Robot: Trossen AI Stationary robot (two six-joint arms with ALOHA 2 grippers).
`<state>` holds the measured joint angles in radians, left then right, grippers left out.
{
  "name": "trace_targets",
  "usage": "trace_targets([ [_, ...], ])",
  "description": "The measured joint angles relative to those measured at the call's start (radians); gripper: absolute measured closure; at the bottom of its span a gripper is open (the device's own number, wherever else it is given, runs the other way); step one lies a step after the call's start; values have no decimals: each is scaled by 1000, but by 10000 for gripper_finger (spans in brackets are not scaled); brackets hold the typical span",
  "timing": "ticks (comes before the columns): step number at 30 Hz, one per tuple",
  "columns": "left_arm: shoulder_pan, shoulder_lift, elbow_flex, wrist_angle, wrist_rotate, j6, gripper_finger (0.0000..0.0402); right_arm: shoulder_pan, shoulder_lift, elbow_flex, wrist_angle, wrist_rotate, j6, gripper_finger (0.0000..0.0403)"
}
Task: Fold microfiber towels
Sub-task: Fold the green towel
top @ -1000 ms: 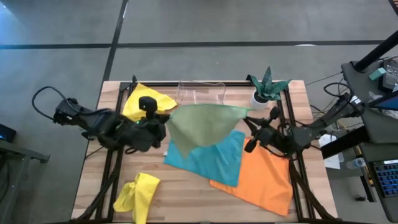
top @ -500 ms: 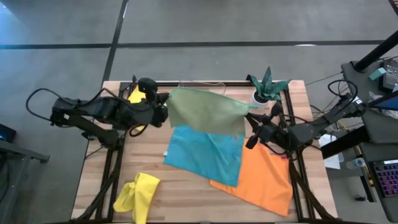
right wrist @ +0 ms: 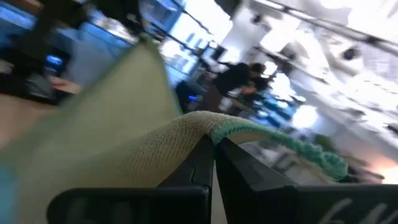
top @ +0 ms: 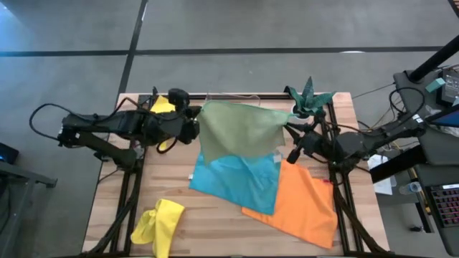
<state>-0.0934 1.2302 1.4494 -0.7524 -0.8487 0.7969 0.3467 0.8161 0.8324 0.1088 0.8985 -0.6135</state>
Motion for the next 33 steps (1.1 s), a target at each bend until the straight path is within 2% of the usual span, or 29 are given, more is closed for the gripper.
trace_targets([
  [7, 74, -36, -7, 47, 92, -2, 402, -105, -17, 1, -97, -99, 100, 395],
  [11, 77, -54, -94, 116, 118, 16, 402, -151, -14, 2, -164, -192, 176, 395],
  [17, 65, -105, -225, 218, 114, 20, 402, -151, -3, 2, -271, -235, 237, 395],
  [21, -16, -143, -296, 226, 102, -4, 402, -102, -2, -1, -361, -271, 313, 395],
  [23, -77, -163, -326, 226, 60, -23, 402, -68, 0, -9, -381, -270, 338, 395],
  [28, -277, -183, -412, 234, -71, -72, 402, 35, 11, -60, -368, -210, 370, 395],
  [33, -471, -146, -497, 257, -163, -211, 402, 150, 46, -127, -296, -191, 411, 395],
])
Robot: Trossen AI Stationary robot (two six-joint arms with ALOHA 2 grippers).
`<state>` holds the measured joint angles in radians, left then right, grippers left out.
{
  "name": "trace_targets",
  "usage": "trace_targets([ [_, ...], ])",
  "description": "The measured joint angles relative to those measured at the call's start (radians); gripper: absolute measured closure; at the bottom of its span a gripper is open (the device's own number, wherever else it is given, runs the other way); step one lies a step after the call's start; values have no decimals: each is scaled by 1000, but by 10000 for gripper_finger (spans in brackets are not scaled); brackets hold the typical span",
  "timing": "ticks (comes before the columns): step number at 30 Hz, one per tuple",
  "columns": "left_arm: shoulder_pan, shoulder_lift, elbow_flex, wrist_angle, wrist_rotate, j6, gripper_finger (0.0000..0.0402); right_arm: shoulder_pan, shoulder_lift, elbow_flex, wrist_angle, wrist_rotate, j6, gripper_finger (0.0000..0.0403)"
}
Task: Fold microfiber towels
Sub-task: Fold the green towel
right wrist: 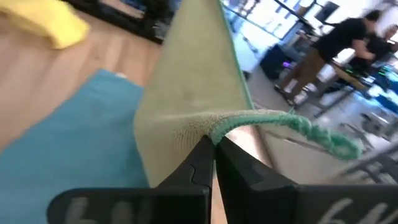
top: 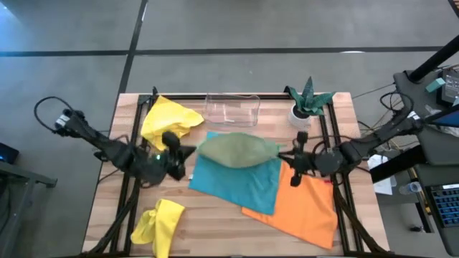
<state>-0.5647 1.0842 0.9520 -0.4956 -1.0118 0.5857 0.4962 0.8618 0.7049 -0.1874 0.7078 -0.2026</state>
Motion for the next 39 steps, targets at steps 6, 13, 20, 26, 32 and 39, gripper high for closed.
trace_targets([
  [6, -163, 119, -81, 54, -53, -183, 402, 136, 95, -89, 75, 1, 128, 395],
  [13, -237, 326, -100, 67, 32, -433, 402, 251, 300, -159, 182, 0, 335, 395],
  [20, -287, 454, -100, 104, 162, -625, 402, 330, 518, -120, 201, -4, 504, 395],
  [26, -301, 479, -100, 164, 372, -791, 402, 362, 655, -61, 202, -35, 578, 394],
  [32, -303, 485, -99, 234, 488, -822, 402, 362, 758, -9, 201, -135, 604, 377],
  [39, -301, 485, -99, 216, 569, -849, 402, 364, 822, 46, 199, -153, 604, 314],
])
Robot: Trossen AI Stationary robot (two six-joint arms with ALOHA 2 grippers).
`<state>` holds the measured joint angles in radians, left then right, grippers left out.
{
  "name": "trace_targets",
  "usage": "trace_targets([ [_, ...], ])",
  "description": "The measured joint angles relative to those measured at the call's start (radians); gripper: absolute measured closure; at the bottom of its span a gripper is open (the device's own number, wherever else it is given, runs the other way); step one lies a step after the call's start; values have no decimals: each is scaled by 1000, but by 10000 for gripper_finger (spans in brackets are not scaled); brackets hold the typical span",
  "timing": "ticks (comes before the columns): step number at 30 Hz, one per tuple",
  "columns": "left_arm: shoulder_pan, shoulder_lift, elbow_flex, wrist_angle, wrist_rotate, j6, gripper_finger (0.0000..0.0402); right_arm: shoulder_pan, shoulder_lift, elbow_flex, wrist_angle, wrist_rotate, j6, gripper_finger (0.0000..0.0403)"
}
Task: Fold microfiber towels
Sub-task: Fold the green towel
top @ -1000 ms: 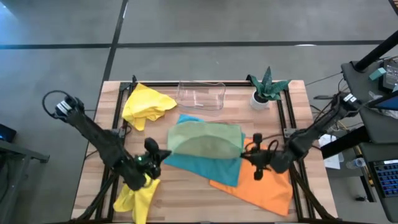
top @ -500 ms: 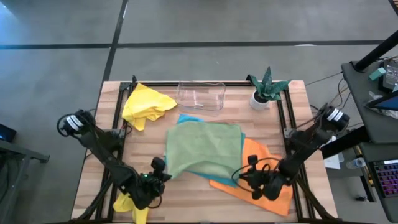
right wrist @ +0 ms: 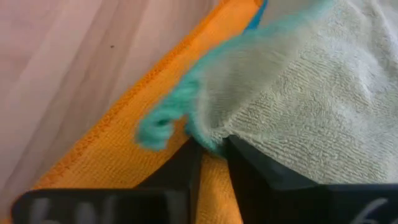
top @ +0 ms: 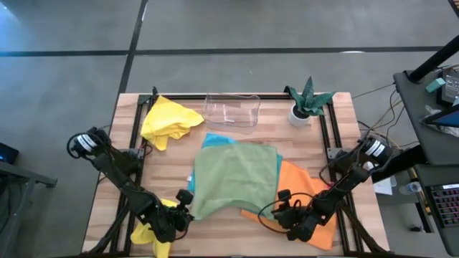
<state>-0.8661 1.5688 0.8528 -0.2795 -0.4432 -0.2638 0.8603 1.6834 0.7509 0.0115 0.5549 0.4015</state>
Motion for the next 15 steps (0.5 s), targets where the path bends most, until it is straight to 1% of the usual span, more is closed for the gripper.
trace_targets([
  [5, 0, 0, 0, -1, 76, -26, 402, 4, -16, 2, -19, -9, 8, 256],
  [8, -1, 0, 0, -20, 101, -64, 402, 8, -35, 1, -64, -13, 27, 230],
  [12, 0, -5, 0, -44, 119, -87, 402, 15, -56, 0, -129, -14, 72, 209],
  [15, 0, -13, 0, -54, 122, -97, 402, 29, -70, -1, -143, -19, 78, 205],
])
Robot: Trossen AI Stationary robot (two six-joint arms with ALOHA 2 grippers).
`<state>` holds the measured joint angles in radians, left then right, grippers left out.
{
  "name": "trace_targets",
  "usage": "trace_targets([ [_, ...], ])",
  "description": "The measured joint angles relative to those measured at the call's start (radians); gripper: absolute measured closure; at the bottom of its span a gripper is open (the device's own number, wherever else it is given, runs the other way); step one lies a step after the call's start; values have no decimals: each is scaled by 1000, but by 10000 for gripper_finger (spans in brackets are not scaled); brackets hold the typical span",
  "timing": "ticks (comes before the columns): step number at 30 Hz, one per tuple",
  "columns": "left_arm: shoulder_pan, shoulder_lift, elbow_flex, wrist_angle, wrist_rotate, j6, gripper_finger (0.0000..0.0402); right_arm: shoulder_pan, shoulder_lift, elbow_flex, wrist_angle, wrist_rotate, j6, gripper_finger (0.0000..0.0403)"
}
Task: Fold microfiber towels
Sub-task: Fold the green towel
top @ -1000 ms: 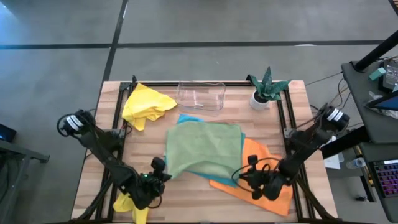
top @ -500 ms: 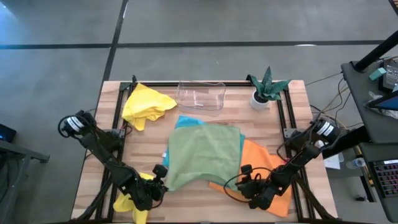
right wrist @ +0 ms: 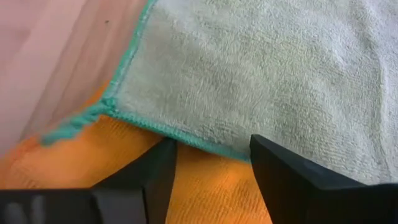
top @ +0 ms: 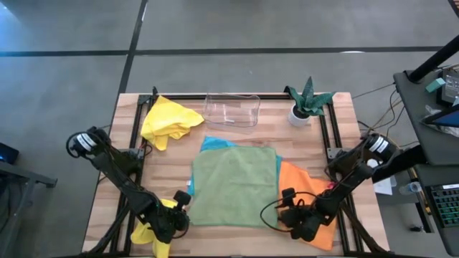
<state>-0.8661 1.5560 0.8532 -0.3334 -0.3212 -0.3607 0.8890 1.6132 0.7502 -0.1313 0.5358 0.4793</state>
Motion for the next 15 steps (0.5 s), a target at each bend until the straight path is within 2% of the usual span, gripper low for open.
trace_targets([
  [15, 0, -90, 0, 10, 65, -76, 401, 16, -82, 0, -20, -39, 43, 209],
])
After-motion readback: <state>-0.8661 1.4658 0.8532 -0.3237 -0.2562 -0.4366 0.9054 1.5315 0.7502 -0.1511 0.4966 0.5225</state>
